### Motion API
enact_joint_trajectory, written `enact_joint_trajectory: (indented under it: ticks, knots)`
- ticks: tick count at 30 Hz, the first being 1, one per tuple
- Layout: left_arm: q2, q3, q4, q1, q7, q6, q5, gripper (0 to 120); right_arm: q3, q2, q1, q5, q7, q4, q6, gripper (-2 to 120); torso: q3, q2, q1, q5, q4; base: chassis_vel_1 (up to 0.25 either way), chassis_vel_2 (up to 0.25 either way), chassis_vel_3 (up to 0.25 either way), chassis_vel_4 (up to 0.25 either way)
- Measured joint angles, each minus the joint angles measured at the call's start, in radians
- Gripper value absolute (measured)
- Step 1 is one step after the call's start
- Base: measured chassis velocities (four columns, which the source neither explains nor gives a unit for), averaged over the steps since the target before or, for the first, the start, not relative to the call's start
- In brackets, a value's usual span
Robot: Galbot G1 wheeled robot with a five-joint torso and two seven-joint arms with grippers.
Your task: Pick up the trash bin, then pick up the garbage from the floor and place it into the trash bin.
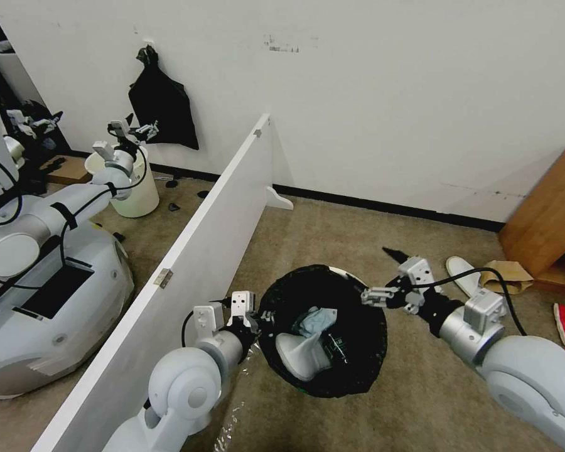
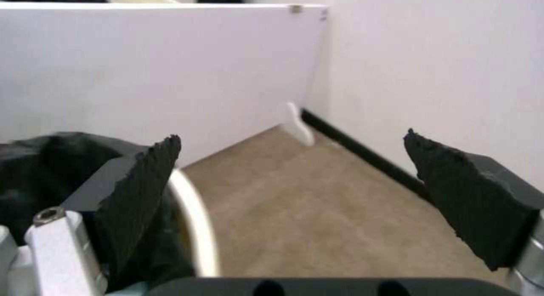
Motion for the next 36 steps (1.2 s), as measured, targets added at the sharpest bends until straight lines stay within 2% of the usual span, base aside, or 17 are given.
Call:
enact_joint_trajectory:
  ticks: [3, 5, 6, 7, 9, 11, 14, 16, 17, 19, 20, 22, 23, 24, 25, 27, 36]
  knots:
    - [-0.007, 0.003, 0.001, 0.002, 0.006, -0.004, 0.016, 2, 0.035, 0.028, -0.028, -0.029, -0.002, 0.0, 0.002, 100, 0.0, 0.0, 0.0, 0.0, -0.0001, 0.0, 0.0, 0.0, 0.0]
    - [-0.016, 0.001, -0.007, 0.025, 0.025, -0.012, 0.056, 2, 0.144, 0.13, -0.096, -0.095, -0.027, 0.002, 0.007, 100, 0.0, 0.0, 0.0, 0.0, -0.0002, 0.0, 0.0, 0.0, 0.0]
    - [-0.016, 0.001, -0.007, 0.025, 0.025, -0.012, 0.056, 2, 0.144, 0.13, -0.096, -0.095, -0.027, 0.002, 0.007, 100, 0.0, 0.0, 0.0, 0.0, -0.0002, 0.0, 0.0, 0.0, 0.0]
    - [-0.019, -0.001, -0.016, 0.043, 0.033, -0.016, 0.079, 2, 0.193, 0.184, -0.134, -0.124, -0.04, 0.007, 0.012, 100, 0.0, 0.0, 0.0, 0.0002, -0.0002, 0.0, 0.0, 0.0, 0.0]
    - [-0.02, -0.002, -0.018, 0.052, 0.041, -0.019, 0.096, 2, 0.217, 0.212, -0.157, -0.143, -0.048, 0.008, 0.019, 100, 0.0, 0.0, 0.0, 0.0001, -0.0003, 0.0, 0.0, 0.0, 0.0]
    - [-0.024, -0.003, -0.024, 0.07, 0.053, -0.026, 0.128, 2, 0.258, 0.283, -0.211, -0.202, -0.074, 0.008, 0.039, 100, 0.0, 0.0, 0.0, 0.0, -0.0001, 0.0, 0.0, 0.0, 0.0]
    - [-0.028, -0.004, -0.028, 0.081, 0.058, -0.03, 0.141, 2, 0.268, 0.313, -0.231, -0.235, -0.083, 0.008, 0.048, 100, 0.0, 0.0, 0.0, 0.0, -0.0002, 0.0, 0.0, 0.0, 0.0]
    - [-0.04, -0.009, -0.028, 0.106, 0.084, -0.049, 0.206, 2, 0.278, 0.39, -0.25, -0.34, -0.096, 0.001, 0.072, 100, 0.0, 0.0, 0.0, -0.0002, -0.0002, 0.0, 0.0, 0.0, 0.0]
    - [-0.04, -0.009, -0.028, 0.106, 0.084, -0.049, 0.206, 2, 0.278, 0.39, -0.25, -0.34, -0.096, 0.001, 0.072, 100, 0.0, 0.0, 0.0, -0.0002, -0.0002, 0.0, 0.0, 0.0, 0.0]
    - [-0.056, -0.022, -0.033, 0.136, 0.098, -0.063, 0.259, 2, 0.276, 0.485, -0.249, -0.433, -0.106, -0.007, 0.088, 100, 0.0, 0.0, 0.0, -0.0001, 0.0001, 0.0, 0.0, 0.0, 0.0]
    - [-0.056, -0.022, -0.033, 0.136, 0.098, -0.063, 0.259, 2, 0.276, 0.485, -0.249, -0.433, -0.106, -0.007, 0.088, 100, 0.0, 0.0, 0.0, -0.0001, 0.0001, 0.0, 0.0, 0.0, 0.0]
    - [-0.068, -0.026, -0.039, 0.162, 0.116, -0.071, 0.296, 2, 0.261, 0.587, -0.247, -0.491, -0.115, -0.015, 0.102, 100, 0.0, 0.0, 0.0, -0.0001, -0.0003, 0.0, 0.0, 0.0, 0.0]
    - [-0.068, -0.026, -0.039, 0.162, 0.116, -0.071, 0.296, 2, 0.261, 0.587, -0.247, -0.491, -0.115, -0.015, 0.102, 100, 0.0, 0.0, 0.0, -0.0001, -0.0003, 0.0, 0.0, 0.0, 0.0]
    - [-0.073, -0.032, -0.041, 0.174, 0.127, -0.079, 0.323, 2, 0.252, 0.637, -0.245, -0.524, -0.122, -0.021, 0.113, 100, 0.0, 0.0, 0.0, -0.0002, -0.0004, 0.0, 0.0, 0.0, 0.0]
    - [-0.073, -0.032, -0.041, 0.174, 0.127, -0.079, 0.323, 2, 0.252, 0.637, -0.245, -0.524, -0.122, -0.021, 0.113, 100, 0.0, 0.0, 0.0, -0.0002, -0.0004, 0.0, 0.0, 0.0, 0.0]
    - [-0.081, -0.039, -0.05, 0.193, 0.133, -0.085, 0.344, 2, 0.236, 0.706, -0.239, -0.566, -0.133, -0.027, 0.127, 100, 0.0, 0.0, 0.0, -0.0001, 0.0002, 0.0, 0.0, 0.0, 0.0]
    - [-0.104, -0.041, -0.062, 0.221, 0.149, -0.095, 0.382, 2, 0.238, 0.8, -0.226, -0.656, -0.16, -0.034, 0.182, 100, 0.0, 0.0, 0.0, -0.0002, 0.0, 0.0, 0.0, 0.0, 0.0]
